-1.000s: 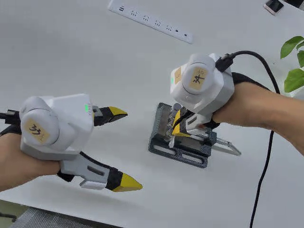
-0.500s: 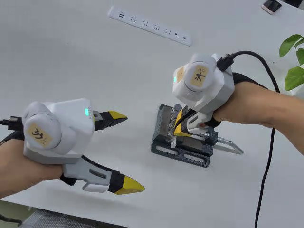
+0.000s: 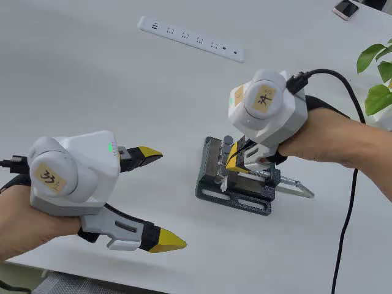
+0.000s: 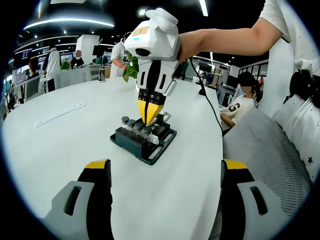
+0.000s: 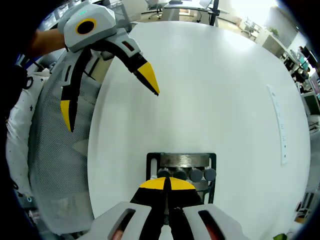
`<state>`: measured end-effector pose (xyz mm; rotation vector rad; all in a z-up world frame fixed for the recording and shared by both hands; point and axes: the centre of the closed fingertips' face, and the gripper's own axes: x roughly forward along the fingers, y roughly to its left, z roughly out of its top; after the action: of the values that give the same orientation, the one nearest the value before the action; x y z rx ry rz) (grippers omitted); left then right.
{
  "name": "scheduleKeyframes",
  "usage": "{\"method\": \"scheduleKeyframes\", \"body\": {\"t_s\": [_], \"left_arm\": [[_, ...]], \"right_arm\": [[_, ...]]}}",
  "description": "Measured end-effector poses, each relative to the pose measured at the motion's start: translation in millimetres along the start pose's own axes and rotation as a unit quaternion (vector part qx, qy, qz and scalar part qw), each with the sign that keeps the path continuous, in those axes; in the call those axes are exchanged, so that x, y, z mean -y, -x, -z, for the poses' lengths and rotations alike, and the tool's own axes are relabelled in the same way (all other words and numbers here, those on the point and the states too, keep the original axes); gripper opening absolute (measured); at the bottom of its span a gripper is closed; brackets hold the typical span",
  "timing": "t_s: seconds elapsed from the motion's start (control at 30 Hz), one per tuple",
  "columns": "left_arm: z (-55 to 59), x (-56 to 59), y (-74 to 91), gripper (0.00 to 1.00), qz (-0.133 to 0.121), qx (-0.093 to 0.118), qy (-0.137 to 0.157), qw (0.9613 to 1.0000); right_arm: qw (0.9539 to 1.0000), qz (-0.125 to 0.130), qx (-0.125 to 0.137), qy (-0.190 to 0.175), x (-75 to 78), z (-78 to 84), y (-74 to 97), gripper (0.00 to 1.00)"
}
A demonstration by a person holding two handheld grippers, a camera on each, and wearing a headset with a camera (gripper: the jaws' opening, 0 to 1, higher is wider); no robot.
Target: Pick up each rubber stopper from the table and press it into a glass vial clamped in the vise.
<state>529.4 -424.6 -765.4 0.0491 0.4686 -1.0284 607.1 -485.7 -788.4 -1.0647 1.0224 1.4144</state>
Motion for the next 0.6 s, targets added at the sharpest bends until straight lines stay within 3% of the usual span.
{"method": "scheduleKeyframes", "body": {"t_s": [0.27,0.6], "left_arm": [[-3.2,1.9,0.3,0.9,0.002,-0.003,-0.005,1.0],[-8.1,2.6,1.4,0.9,0.003,-0.011,-0.014,0.9998]], "right_arm": [[0.9987,0.017,0.041,-0.027,1.8,1.7,21.4,0.0],[0.9943,0.031,0.085,-0.056,-7.7,10.4,39.4,0.02]]}}
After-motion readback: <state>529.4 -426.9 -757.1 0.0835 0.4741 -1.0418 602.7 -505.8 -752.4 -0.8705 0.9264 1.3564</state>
